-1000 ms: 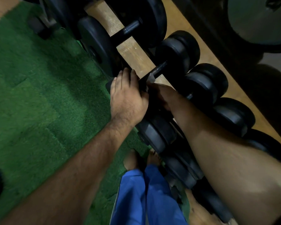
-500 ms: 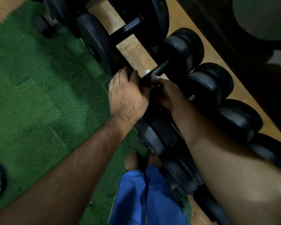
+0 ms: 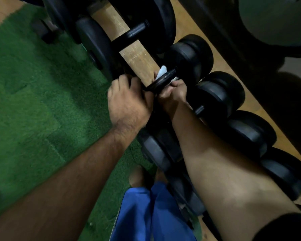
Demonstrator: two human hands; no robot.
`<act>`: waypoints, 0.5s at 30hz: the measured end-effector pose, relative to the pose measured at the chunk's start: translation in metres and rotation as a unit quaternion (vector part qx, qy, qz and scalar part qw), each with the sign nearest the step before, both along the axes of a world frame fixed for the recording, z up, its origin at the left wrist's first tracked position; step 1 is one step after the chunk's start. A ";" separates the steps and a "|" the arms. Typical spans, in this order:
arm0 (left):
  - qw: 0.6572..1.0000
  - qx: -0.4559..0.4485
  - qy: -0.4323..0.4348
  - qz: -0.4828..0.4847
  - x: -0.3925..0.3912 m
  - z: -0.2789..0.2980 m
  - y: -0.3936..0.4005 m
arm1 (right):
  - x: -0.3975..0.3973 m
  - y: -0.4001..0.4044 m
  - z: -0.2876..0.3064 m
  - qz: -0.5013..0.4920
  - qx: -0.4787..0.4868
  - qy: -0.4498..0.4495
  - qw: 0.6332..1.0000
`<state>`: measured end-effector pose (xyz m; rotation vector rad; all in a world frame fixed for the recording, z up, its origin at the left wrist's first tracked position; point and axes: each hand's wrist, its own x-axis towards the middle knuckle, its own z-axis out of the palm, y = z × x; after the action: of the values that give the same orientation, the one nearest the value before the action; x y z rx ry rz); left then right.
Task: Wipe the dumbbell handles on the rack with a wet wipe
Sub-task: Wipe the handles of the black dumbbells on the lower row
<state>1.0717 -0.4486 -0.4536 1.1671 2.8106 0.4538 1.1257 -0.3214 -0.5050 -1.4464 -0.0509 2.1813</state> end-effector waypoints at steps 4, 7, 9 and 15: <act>1.000 0.000 -0.007 0.000 0.001 0.000 0.001 | 0.000 0.013 0.010 0.101 0.010 -0.103 0.989; 1.000 0.006 -0.026 -0.004 -0.002 0.003 -0.001 | -0.019 0.006 0.017 0.009 0.019 -0.114 0.993; 0.999 0.012 -0.044 -0.012 -0.004 0.004 -0.003 | -0.024 -0.007 0.016 -0.030 0.026 -0.095 0.995; 0.998 0.006 -0.065 -0.016 -0.007 0.008 -0.003 | -0.007 -0.025 0.005 0.169 0.017 -0.074 0.983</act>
<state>1.0643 -0.4512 -0.4457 1.1405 2.6789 0.5254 1.1192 -0.3460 -0.5005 -1.6783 -0.4129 2.3140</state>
